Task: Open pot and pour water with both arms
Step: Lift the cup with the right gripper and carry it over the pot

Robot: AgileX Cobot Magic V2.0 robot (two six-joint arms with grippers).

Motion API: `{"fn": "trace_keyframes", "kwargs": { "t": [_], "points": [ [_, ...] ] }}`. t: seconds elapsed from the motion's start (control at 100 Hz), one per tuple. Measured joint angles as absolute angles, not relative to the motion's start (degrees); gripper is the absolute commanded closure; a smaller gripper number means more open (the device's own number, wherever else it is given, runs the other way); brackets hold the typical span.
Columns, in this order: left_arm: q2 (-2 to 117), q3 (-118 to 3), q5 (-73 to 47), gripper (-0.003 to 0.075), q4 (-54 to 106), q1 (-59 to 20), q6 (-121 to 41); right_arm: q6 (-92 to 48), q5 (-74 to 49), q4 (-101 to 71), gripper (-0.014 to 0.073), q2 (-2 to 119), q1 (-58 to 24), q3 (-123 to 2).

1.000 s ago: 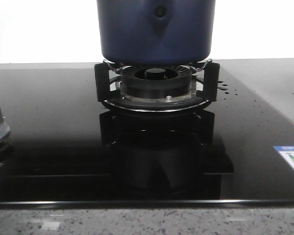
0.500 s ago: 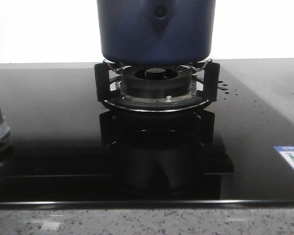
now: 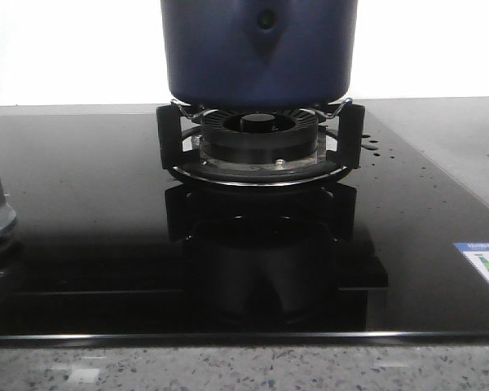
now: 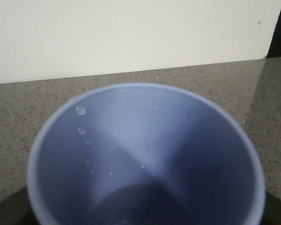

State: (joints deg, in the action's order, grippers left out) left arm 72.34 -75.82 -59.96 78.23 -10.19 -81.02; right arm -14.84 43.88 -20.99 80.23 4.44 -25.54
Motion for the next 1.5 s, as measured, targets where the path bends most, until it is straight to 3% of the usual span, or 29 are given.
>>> {"fn": "trace_keyframes", "kwargs": {
  "t": [0.26,0.57,1.13,1.5],
  "points": [
    [72.34,-75.82,-59.96,0.0447,78.23,-10.19,-81.02,-14.75,40.68,-16.25,0.0449,70.53,0.4,-26.91],
    [69.86,-75.82,-58.47,0.0447,77.16,-10.19,-81.02,-14.71,32.49,-5.96,0.0449,63.65,-5.44,-38.51],
    [65.15,-75.82,-56.68,0.0447,76.09,-10.19,-79.66,-14.71,8.46,12.76,0.0449,69.65,-17.54,-58.09],
    [63.72,-75.82,-56.07,0.0447,76.09,-10.19,-79.66,-14.82,4.97,31.97,0.0449,75.26,-20.28,-64.24]
  ]
}}
